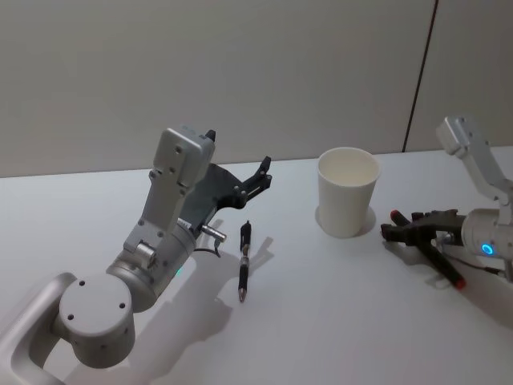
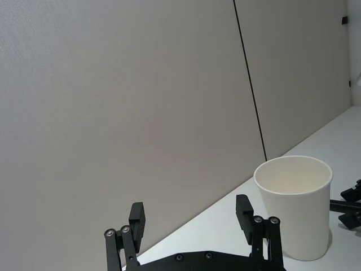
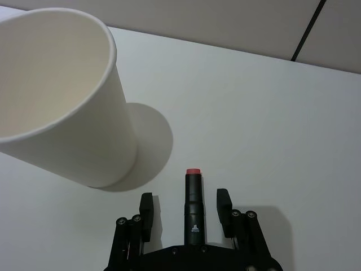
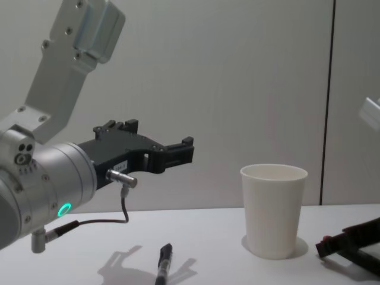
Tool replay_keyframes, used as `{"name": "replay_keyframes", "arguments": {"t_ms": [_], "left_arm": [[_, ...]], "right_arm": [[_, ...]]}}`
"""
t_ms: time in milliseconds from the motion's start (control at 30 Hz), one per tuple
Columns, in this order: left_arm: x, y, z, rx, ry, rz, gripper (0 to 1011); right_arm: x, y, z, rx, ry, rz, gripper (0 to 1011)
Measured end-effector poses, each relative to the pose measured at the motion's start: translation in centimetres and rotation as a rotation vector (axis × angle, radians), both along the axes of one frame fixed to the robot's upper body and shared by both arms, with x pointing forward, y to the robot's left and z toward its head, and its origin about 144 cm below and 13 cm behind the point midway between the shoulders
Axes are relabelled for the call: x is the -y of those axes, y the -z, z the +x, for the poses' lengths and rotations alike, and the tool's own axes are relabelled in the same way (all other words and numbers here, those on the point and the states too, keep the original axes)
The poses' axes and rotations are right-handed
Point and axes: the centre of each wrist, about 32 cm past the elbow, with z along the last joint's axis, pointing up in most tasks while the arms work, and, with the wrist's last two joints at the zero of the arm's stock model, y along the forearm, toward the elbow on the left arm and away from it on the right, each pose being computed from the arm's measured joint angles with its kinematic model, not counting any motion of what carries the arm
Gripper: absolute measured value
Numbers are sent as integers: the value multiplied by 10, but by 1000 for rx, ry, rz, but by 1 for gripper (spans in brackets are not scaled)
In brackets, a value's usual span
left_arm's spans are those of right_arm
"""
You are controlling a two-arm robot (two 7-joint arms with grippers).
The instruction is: Place the pen into the pen holder.
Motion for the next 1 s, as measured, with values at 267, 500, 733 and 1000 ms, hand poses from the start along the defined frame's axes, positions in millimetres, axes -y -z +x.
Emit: {"name": "replay_keyframes", "arguments": {"t_ms": [267, 500, 733, 1000], "left_arm": [[0, 0, 0, 0, 0, 0, 1001], [0, 0, 0, 0, 0, 0, 1001], [0, 0, 0, 0, 0, 0, 1001], [0, 0, 0, 0, 0, 0, 1001]], "right_arm": [[0, 0, 0, -1, -2, -1, 644], [-1, 1, 0, -2, -2, -1, 597], [-1, 1, 0, -3, -3, 0, 548], [-1, 1, 0, -3, -4, 0, 499]]}}
